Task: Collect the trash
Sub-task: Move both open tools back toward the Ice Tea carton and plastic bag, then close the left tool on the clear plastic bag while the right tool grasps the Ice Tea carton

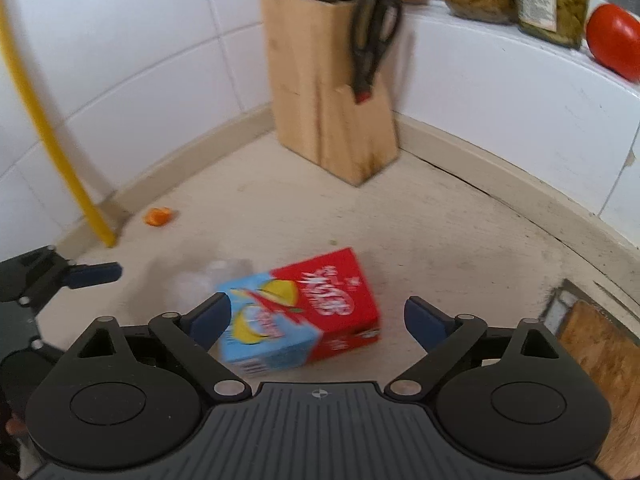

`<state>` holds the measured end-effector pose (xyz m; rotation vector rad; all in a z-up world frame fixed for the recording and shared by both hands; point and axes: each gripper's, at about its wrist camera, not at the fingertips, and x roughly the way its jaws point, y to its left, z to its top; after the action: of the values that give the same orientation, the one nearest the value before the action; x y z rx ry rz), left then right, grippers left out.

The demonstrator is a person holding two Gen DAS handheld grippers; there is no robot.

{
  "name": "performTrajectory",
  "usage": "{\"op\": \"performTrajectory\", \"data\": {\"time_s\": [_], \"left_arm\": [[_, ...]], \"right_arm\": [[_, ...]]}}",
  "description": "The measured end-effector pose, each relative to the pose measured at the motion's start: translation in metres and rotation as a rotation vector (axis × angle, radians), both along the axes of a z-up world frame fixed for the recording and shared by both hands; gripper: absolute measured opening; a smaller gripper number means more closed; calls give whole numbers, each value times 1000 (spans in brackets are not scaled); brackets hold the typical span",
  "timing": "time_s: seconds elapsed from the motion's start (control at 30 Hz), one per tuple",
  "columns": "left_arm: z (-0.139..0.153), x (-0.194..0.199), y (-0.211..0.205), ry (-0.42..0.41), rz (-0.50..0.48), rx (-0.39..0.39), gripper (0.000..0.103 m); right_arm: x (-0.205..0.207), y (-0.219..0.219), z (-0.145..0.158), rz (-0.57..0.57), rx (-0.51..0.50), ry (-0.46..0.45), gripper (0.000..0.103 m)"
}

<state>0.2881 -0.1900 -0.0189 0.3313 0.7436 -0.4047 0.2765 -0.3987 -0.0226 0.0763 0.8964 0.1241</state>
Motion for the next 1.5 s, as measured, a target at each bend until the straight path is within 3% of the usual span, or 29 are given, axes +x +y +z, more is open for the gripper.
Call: {"op": "performTrajectory", "data": {"time_s": [0.07,0.2,0.37,0.5,0.6,0.67,0.73,0.83,0.97,1.1,1.13,1.17,1.2,1.3,1.4,1.5], "left_arm": [[3,-2,3,-11,-38,-30,80],[1,4,-3,-60,-120,57,81],[-12,21,-13,2,-178,67,81],[-23,30,-24,22,-149,70,81],[-28,32,-27,55,-124,35,71],[-26,32,-25,92,-110,-17,55],[-26,29,-24,119,-112,-65,46],[-26,16,-27,122,-148,-82,40],[-25,8,-22,146,-129,-142,35],[-24,4,-6,179,-83,-232,34],[-25,2,-5,174,-76,-225,34],[-26,1,-5,171,-75,-223,34],[-26,0,-5,166,-74,-225,34],[-29,-4,-8,145,-74,-223,34],[-33,-12,-17,111,-84,-202,34],[-34,-18,-21,103,-102,-202,34]], "right_arm": [[4,-8,-4,-26,14,17,97],[9,-21,-9,-42,57,27,98],[19,-20,-14,-17,72,61,100],[33,-13,-21,-2,89,95,103],[45,-8,-29,-24,127,161,103],[50,-2,-30,-53,107,167,102],[54,3,-35,-77,81,176,99],[58,6,-38,-86,94,181,95],[57,9,-27,-66,62,153,72],[53,4,-22,-69,120,154,62],[52,-2,-21,-86,184,146,64],[49,-13,-21,-114,277,133,77],[48,-19,-22,-135,309,136,86],[29,-30,-19,-247,245,143,87],[7,-26,-19,-279,217,205,94],[7,-9,-26,-304,208,255,94]]}}
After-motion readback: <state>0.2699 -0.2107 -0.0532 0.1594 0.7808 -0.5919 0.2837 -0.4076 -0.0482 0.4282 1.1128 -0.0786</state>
